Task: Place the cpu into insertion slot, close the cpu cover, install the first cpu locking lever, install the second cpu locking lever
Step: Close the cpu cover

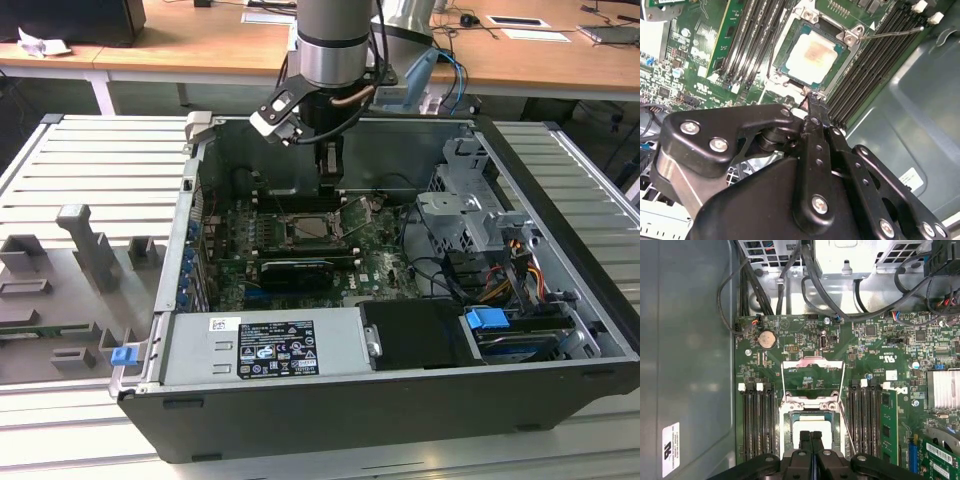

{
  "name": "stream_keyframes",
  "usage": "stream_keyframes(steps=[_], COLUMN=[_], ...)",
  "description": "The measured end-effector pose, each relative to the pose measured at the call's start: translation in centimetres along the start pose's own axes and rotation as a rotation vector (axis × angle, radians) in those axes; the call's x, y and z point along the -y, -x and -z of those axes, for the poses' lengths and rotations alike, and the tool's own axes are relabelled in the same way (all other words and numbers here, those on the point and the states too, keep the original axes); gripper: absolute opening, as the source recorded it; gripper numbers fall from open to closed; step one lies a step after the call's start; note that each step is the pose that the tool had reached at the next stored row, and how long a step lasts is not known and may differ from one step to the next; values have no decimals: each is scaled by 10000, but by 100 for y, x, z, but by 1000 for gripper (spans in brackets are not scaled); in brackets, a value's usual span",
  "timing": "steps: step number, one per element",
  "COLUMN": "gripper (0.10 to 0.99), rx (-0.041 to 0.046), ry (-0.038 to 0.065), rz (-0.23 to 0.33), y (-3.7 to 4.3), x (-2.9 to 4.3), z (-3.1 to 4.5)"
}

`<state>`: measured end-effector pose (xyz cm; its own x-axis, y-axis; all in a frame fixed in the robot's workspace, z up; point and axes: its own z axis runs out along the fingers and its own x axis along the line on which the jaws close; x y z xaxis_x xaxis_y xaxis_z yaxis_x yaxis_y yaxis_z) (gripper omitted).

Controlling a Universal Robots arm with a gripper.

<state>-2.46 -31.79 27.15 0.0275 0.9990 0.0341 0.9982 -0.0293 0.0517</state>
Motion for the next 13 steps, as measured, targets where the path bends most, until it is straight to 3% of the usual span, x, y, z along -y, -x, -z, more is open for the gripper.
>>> stream_keyframes(steps=[13], gripper=[106], rx=[0], ry=[0], rz=[1], y=[-1], x=[-39], z=[-2])
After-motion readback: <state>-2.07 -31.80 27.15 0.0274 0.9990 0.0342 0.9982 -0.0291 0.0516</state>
